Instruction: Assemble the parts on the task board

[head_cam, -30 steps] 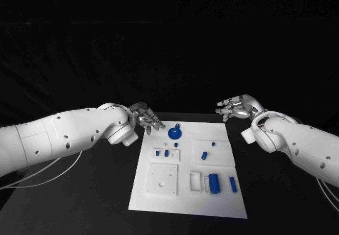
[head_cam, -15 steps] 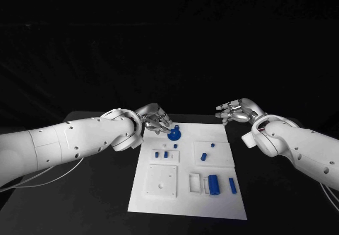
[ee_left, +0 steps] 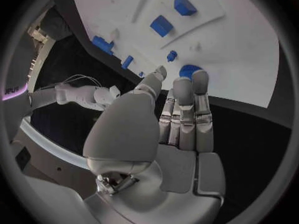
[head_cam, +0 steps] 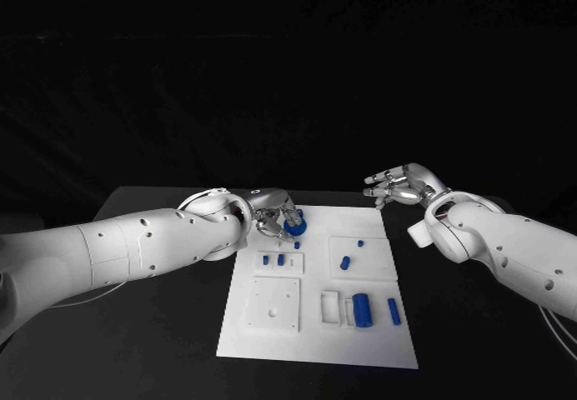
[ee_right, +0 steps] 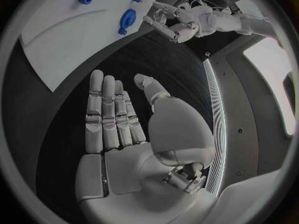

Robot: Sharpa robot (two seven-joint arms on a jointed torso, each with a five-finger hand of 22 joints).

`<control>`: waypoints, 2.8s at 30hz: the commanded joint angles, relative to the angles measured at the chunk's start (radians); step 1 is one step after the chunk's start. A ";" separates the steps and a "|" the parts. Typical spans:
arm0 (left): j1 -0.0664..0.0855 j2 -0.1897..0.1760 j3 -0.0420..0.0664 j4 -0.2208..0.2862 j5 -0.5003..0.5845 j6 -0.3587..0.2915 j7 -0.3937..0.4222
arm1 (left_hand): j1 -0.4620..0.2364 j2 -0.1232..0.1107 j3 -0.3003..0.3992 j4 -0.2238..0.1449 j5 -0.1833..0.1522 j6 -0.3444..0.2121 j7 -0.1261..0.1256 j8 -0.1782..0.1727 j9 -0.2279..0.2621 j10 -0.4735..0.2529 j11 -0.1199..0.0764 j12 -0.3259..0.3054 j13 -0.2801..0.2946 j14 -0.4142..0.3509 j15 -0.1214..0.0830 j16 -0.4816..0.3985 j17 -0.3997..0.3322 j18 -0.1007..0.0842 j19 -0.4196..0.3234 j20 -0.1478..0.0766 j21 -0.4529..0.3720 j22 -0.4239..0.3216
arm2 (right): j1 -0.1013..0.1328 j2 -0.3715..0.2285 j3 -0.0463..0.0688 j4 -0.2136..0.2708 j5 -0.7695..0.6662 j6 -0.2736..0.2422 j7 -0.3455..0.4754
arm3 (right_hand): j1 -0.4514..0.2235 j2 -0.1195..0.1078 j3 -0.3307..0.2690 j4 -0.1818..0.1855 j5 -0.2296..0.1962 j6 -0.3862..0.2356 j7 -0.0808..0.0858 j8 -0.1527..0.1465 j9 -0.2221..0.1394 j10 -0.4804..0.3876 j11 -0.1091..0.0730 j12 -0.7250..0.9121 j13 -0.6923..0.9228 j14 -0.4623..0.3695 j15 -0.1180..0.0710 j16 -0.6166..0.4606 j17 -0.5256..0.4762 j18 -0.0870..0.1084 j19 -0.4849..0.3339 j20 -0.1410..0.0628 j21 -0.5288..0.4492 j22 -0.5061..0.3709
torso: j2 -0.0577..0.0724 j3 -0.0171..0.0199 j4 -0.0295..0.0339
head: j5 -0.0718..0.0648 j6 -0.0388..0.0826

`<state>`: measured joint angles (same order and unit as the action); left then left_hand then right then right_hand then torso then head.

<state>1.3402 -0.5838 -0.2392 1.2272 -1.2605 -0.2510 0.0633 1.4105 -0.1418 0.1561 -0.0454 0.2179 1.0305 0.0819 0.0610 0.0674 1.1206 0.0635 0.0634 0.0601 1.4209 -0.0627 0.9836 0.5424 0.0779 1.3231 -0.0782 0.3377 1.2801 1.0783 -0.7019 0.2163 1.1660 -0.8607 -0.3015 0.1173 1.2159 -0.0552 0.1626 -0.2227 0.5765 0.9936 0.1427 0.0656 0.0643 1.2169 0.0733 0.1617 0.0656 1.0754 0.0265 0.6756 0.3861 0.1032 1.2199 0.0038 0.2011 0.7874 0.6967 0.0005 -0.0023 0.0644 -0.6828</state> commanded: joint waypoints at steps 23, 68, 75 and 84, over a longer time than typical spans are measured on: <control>-0.025 0.060 0.000 -0.056 -0.191 0.100 0.028 | -0.021 0.018 0.166 -0.035 0.014 0.056 -0.007 0.002 0.000 0.049 -0.014 -0.005 -0.002 0.007 -0.002 0.138 -0.095 0.032 0.013 0.000 0.096 0.047 | -0.001 0.013 0.001 0.000 -0.009 0.002 0.015 | -0.009 -0.003 0.006 0.000 0.003 0.002 0.005 -0.001 -0.001 0.003 0.006 -0.008 -0.001 0.008 0.002 0.005 0.001 0.011 -0.002 0.002 0.005 0.001 | -0.001 0.0015 0.0017 | -0.010 -0.010; -0.042 0.092 0.000 -0.097 -0.203 0.086 0.025 | -0.016 0.070 0.136 -0.028 -0.006 0.133 0.004 0.003 0.001 0.138 -0.024 -0.004 -0.001 0.000 0.012 0.166 -0.127 0.042 -0.012 0.014 0.129 0.046 | 0.000 0.016 0.001 0.006 -0.013 0.004 0.015 | -0.011 -0.003 0.006 0.005 0.004 0.003 0.004 -0.001 -0.001 0.005 0.006 -0.011 -0.001 0.007 0.003 0.006 0.001 0.010 -0.001 0.002 0.001 0.000 | -0.002 0.0017 0.0020 | -0.013 -0.014; -0.042 0.094 0.000 -0.101 -0.202 0.074 0.031 | -0.002 0.091 0.110 -0.038 -0.005 0.171 0.004 0.003 0.002 0.181 -0.032 -0.004 0.000 -0.001 0.011 0.169 -0.130 0.043 -0.013 0.014 0.133 0.046 | 0.000 0.017 0.001 0.006 -0.014 0.005 0.015 | -0.011 -0.003 0.006 0.005 0.004 0.003 0.004 -0.001 -0.001 0.005 0.006 -0.011 -0.001 0.007 0.003 0.006 0.001 0.010 -0.001 0.002 0.001 0.000 | -0.002 0.0014 0.0016 | -0.014 -0.012; -0.042 0.091 0.001 -0.102 -0.195 0.045 0.037 | 0.005 0.105 0.101 -0.069 0.002 0.185 0.004 0.002 0.001 0.195 -0.034 -0.004 0.000 -0.002 0.012 0.172 -0.134 0.042 -0.020 0.013 0.143 0.047 | 0.000 0.017 0.001 0.007 -0.013 0.005 0.015 | -0.011 -0.003 0.006 0.005 0.004 0.003 0.004 -0.001 -0.001 0.005 0.006 -0.011 -0.001 0.007 0.003 0.006 0.001 0.010 -0.001 0.002 0.001 0.000 | -0.002 0.0017 0.0015 | -0.011 -0.009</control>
<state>1.2994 -0.4926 -0.2392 1.1242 -1.4578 -0.1771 0.0864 1.4186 -0.0471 0.2571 -0.1089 0.2136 1.2098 0.0859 0.0607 0.0678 1.3110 0.0297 0.0589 0.0594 1.4205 -0.0551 1.1502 0.4097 0.1085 1.3094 -0.0663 0.4756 1.3080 1.0783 -0.6857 0.2164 1.1709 -0.8666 -0.3025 0.1209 1.2121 -0.0592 0.1660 -0.2192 0.5770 0.9935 0.1426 0.0657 0.0645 1.2206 0.0768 0.1570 0.0655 1.0790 0.0301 0.6756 0.3861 0.0997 1.2200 0.0037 0.2010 0.7875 0.6950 0.0019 -0.0005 0.0524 -0.6936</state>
